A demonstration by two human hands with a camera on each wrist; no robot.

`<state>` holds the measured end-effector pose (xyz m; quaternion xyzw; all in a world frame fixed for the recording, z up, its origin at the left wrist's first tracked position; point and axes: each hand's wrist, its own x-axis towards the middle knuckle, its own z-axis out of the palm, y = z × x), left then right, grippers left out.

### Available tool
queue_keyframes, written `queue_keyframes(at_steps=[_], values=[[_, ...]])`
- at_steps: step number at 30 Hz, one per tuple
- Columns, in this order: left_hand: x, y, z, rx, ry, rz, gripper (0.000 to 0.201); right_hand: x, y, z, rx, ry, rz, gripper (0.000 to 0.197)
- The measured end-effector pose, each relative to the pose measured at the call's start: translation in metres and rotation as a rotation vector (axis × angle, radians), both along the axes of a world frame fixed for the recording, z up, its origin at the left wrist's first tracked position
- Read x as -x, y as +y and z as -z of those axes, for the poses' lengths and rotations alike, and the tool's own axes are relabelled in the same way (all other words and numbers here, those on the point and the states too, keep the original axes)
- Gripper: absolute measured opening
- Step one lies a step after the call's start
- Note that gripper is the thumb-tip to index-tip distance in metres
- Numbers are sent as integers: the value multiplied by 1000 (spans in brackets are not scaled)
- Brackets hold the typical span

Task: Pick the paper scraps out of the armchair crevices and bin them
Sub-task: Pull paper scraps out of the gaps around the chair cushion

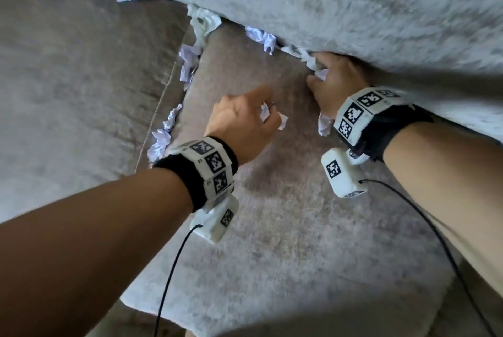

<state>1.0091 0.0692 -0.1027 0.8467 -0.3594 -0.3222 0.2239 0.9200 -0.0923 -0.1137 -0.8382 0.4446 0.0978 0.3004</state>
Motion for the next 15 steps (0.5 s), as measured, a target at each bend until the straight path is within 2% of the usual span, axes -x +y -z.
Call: queue_keyframes(at_steps=[3, 6, 7, 13, 15], values=[[-5, 6, 4, -1, 28, 31, 13, -10, -3, 4, 63, 53, 6, 9], [-5, 9, 7, 6, 1, 77, 11, -16, -6, 8, 157, 113, 37, 31], [-6, 8, 8, 14, -13, 84, 10, -18, -7, 8, 185, 133, 27, 32], [-1, 3, 8, 44, -23, 111, 20, -19, -4, 9, 188, 112, 1, 14], [-2, 0, 10, 67, -38, 107, 25, -16, -1, 10, 204, 84, 28, 30]])
